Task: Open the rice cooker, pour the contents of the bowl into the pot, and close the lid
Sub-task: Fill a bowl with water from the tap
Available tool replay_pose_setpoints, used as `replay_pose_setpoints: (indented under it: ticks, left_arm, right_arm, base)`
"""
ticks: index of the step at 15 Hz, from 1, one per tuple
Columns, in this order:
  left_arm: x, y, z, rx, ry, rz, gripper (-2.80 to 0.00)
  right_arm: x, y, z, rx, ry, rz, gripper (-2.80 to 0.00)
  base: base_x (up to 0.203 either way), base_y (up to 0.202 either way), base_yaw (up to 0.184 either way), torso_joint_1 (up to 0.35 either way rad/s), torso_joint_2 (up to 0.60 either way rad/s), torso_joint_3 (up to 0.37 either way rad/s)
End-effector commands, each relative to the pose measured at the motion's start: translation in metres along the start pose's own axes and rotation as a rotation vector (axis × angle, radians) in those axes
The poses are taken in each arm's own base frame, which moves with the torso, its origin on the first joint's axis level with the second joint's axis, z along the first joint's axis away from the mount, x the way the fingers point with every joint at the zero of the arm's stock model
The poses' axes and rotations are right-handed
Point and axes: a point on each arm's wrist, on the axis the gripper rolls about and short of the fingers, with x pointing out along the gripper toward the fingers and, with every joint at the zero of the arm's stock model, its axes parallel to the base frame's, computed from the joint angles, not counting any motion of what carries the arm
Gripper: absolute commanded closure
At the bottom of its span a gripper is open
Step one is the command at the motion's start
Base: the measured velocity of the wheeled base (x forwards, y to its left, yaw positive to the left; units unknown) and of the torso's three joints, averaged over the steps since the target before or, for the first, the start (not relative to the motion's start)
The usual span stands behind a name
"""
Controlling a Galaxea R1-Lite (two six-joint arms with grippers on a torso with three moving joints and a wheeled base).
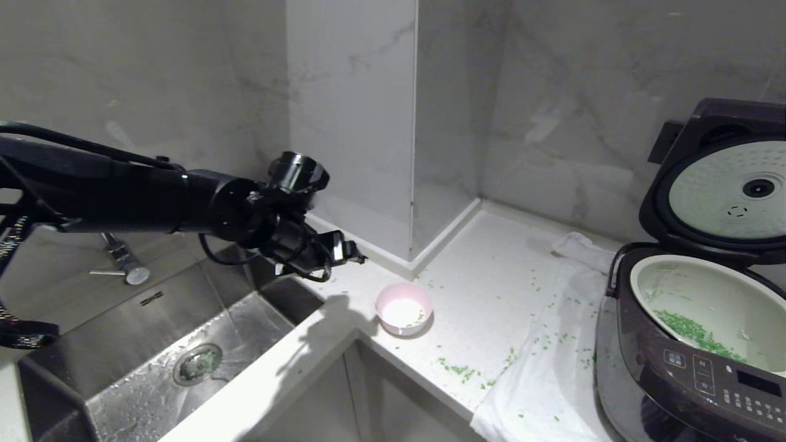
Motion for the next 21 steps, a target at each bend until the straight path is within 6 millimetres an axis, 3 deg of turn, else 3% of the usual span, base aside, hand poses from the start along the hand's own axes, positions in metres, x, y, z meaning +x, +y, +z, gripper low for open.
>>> replay_pose_setpoints:
  ticks: [1, 4, 15, 21]
  left_arm:
    - [0.056, -0.030, -0.015, 0.061, 0.054, 0.038, -2.80]
    - [0.082, -0.050, -0.021, 0.104, 0.037, 0.061, -2.80]
    - [0.147, -0.052, -0.067, 0.228, 0.137, 0.169, -2.80]
    - [0.159, -0.058, -0.069, 0.235, 0.108, 0.191, -2.80]
  right_arm:
    - [0.000, 0.000, 0.000, 0.000, 0.002, 0.001, 0.00]
    - [0.000, 0.000, 0.000, 0.000, 0.002, 0.001, 0.00]
    - [0.000, 0.000, 0.000, 0.000, 0.002, 0.001, 0.00]
    - [0.000, 0.000, 0.000, 0.000, 0.002, 0.001, 0.00]
  base:
    - [0.000, 0.000, 0.000, 0.000, 0.00, 0.000]
    - [0.000, 0.000, 0.000, 0.000, 0.00, 0.000]
    - [0.000, 0.000, 0.000, 0.000, 0.00, 0.000]
    - [0.000, 0.000, 0.000, 0.000, 0.00, 0.000]
